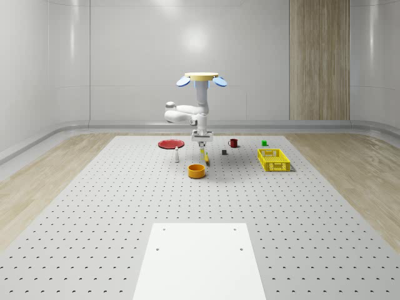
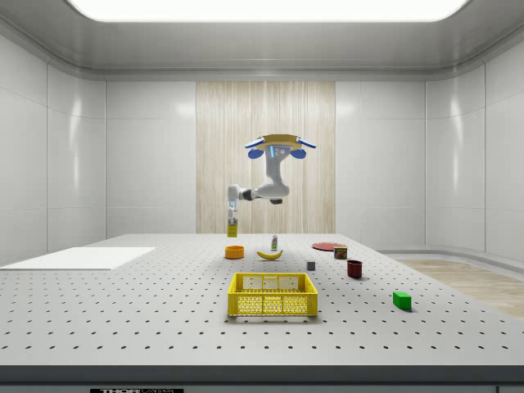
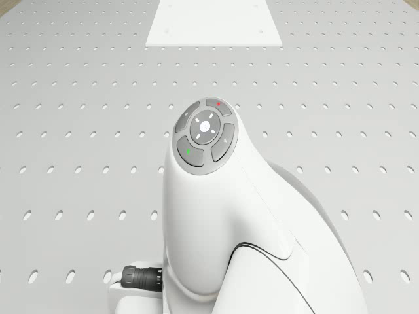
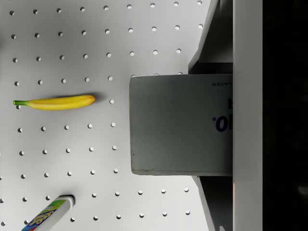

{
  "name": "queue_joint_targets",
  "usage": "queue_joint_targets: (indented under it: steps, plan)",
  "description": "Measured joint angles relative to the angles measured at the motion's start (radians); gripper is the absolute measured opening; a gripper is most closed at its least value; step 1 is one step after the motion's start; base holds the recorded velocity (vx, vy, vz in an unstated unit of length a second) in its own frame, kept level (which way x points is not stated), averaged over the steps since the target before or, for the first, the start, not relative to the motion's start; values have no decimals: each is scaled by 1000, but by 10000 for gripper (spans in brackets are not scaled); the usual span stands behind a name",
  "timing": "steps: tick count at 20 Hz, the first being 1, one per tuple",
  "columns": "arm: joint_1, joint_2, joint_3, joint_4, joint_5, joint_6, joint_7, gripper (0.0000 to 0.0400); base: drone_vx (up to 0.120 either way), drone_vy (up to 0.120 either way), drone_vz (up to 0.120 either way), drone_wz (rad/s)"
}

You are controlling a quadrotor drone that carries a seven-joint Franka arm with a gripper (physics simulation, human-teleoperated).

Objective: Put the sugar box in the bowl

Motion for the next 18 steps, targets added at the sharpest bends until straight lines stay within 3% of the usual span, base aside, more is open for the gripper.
queue_joint_targets:
  steps: [10,18]
  plan:
    - [-1,-9,1,0,3,9,2,167,0,-84,-4,0]
    - [-2,-15,2,0,6,14,2,167,0,0,-120,0]
